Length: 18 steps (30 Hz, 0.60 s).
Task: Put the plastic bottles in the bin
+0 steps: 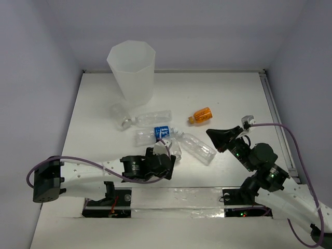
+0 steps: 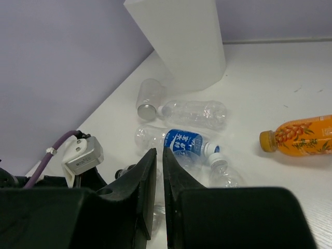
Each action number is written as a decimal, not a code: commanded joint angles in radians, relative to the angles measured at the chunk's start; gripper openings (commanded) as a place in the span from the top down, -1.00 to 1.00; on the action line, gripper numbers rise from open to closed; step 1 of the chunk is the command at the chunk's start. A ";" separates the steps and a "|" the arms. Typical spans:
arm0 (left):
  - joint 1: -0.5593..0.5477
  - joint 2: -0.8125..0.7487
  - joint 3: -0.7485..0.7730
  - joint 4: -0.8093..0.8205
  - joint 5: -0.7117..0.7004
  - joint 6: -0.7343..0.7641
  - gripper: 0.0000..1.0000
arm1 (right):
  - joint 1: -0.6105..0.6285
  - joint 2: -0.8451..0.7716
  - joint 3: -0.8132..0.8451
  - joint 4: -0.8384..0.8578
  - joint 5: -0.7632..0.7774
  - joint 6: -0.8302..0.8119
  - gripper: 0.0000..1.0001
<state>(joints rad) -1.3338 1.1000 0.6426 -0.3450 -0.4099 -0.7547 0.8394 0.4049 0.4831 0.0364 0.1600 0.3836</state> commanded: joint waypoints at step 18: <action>-0.015 0.205 0.032 0.035 0.034 0.091 -0.71 | 0.004 0.091 -0.001 0.085 -0.056 -0.018 0.73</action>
<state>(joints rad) -1.3361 1.2850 0.6445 -0.3275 -0.3992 -0.6865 0.8394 0.4908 0.4747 0.0616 0.1181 0.3779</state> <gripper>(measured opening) 0.851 0.139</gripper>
